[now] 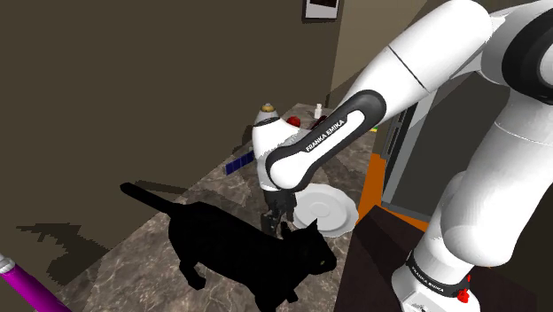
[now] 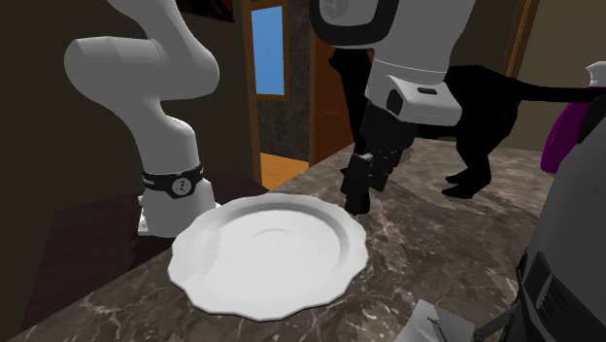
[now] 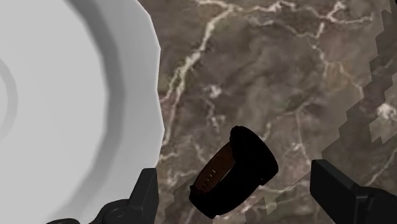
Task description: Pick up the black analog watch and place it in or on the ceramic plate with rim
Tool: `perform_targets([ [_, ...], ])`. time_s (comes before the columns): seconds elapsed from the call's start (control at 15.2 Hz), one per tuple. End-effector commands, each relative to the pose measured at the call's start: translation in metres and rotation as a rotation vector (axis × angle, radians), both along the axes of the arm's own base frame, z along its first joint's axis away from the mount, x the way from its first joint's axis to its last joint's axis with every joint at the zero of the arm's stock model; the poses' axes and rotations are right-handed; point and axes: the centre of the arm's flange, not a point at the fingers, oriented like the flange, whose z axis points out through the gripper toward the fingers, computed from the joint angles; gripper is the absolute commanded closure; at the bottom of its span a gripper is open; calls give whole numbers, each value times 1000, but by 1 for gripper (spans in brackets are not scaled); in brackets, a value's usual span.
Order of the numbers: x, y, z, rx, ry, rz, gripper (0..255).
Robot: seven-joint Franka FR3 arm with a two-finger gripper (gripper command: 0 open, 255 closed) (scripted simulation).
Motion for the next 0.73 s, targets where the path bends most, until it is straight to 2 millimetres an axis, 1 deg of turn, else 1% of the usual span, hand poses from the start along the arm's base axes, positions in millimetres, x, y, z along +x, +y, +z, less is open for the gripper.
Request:
perform_targets([
  [0.0,-2,-2,-3,-4,9,-1,255],
  [0.59,-2,-1,-3,-4,9,-1,255],
  [0.66,-2,-1,-3,-4,9,-1,0],
])
